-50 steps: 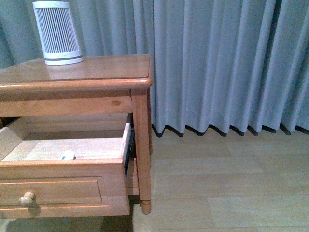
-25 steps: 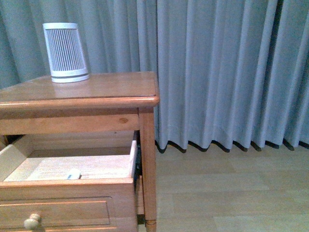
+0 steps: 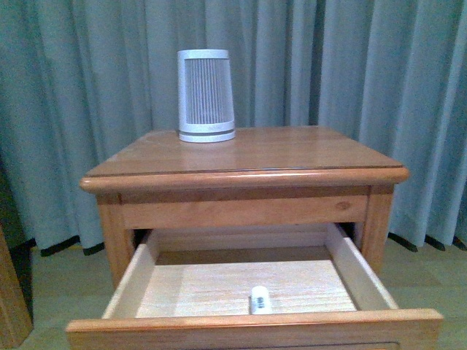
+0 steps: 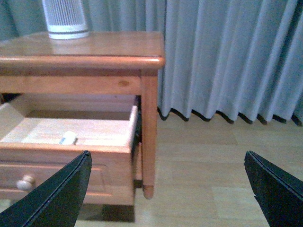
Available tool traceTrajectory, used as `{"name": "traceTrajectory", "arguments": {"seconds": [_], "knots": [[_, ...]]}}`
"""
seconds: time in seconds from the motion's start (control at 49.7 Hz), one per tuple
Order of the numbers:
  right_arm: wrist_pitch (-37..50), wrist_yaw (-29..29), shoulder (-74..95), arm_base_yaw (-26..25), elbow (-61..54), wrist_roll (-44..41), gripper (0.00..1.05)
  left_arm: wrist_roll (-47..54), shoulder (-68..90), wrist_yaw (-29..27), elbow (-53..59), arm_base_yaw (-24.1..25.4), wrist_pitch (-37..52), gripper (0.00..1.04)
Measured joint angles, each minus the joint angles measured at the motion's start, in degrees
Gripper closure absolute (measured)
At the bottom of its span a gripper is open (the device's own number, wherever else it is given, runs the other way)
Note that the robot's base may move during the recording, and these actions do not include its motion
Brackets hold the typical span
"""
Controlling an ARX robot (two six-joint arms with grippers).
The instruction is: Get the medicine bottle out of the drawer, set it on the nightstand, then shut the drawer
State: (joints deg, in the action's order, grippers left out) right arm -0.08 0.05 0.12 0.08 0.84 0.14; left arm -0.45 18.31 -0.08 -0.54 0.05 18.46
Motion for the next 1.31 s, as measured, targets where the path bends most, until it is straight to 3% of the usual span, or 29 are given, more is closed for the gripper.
{"name": "traceTrajectory", "arguments": {"seconds": [0.201,0.423,0.443,0.523,0.564,0.624,0.745,0.845,0.946,1.308], "knots": [[-0.1,0.1,0.1,0.0,0.0,0.0,0.07,0.0,-4.7,0.1,0.0,0.0,-4.9,1.00],[0.0,-0.4,0.1,-0.1,0.0,0.0,0.07,0.0,-5.5,-0.2,0.0,-0.1,-5.3,0.58],[0.6,0.9,0.1,0.3,-0.1,-0.3,0.07,0.0,-5.5,-0.2,0.0,-0.1,-5.3,0.56],[9.6,15.3,2.2,4.5,-0.3,-1.1,0.07,0.0,-5.5,0.0,0.0,-0.1,-5.3,0.42],[12.0,18.5,3.1,4.5,-0.2,-1.1,0.07,0.0,-5.5,0.0,0.0,-0.1,-5.3,0.37],[15.8,21.4,7.0,2.9,-0.1,-1.0,0.07,0.0,-5.5,-0.1,0.0,-0.1,-5.3,0.26],[24.3,18.5,21.6,-4.0,1.8,-0.5,0.07,0.1,-5.5,0.0,0.0,-0.1,-5.3,0.05],[29.4,16.7,35.4,-8.3,8.3,-0.2,0.07,0.1,-5.5,0.0,0.0,-0.1,-5.3,0.07],[28.2,15.0,48.7,-9.7,17.7,0.1,0.07,0.1,-5.5,0.0,0.0,-0.1,-5.3,0.07],[17.0,12.9,89.2,-5.3,46.1,1.7,0.07,0.2,-5.5,0.0,0.0,-0.1,-5.3,0.07]]}}
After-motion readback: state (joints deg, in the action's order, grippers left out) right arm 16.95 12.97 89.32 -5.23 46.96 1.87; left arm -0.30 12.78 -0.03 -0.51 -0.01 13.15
